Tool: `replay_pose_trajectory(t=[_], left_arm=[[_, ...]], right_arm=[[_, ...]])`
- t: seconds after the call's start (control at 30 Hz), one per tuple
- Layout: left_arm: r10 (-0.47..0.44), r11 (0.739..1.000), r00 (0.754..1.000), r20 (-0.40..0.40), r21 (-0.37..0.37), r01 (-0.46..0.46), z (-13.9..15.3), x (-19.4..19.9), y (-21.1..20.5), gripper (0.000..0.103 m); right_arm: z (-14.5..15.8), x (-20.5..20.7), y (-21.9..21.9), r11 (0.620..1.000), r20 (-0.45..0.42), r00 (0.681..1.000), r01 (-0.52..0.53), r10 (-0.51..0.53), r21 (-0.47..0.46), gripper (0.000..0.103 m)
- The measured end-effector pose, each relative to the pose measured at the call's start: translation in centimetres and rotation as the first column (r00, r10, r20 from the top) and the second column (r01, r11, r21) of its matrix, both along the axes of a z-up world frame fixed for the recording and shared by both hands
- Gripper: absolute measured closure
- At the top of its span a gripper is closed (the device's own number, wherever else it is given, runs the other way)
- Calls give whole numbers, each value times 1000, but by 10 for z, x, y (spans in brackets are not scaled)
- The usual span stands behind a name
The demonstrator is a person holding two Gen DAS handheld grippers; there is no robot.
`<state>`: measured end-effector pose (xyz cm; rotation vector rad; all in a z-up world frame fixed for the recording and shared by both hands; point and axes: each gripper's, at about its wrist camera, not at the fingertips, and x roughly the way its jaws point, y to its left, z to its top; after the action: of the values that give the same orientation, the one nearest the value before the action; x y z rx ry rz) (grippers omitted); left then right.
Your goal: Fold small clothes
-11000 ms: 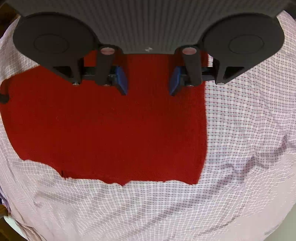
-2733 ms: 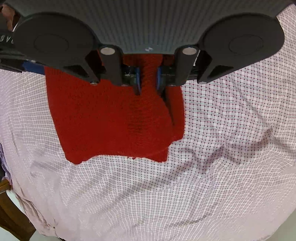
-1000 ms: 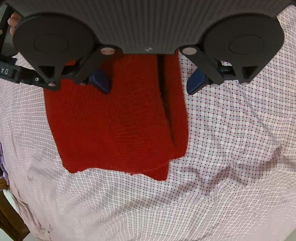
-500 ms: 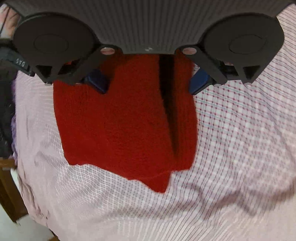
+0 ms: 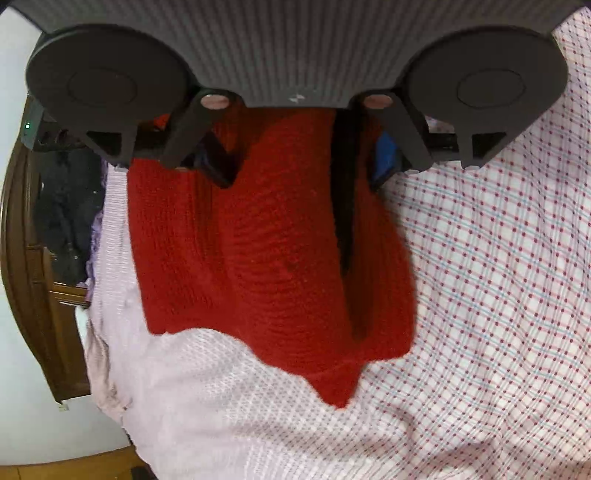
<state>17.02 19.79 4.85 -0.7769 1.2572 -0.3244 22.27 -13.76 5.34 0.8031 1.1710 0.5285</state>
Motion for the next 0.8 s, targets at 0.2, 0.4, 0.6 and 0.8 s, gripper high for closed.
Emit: replay_pose_trajectory(t=[0.2,0.4,0.6,0.8], left_arm=[[26,998,999,35,-50,-24,29,-17,-16,25],[-30,999,997,76,-37,33,47,-22,-64,26],[-147,988,982,119,66,140,55,-17,-125,26],[-324,874,940,107,413,255,47,-18,-181,25]], right_arm=[[33,-8,-13,1000,51,999,14,-15,27,39],[55,-22,-52,999,73,996,45,-43,-25,39],[59,-32,-96,987,60,993,106,-99,-119,39],[26,-27,-105,964,-10,996,85,-91,-253,37]])
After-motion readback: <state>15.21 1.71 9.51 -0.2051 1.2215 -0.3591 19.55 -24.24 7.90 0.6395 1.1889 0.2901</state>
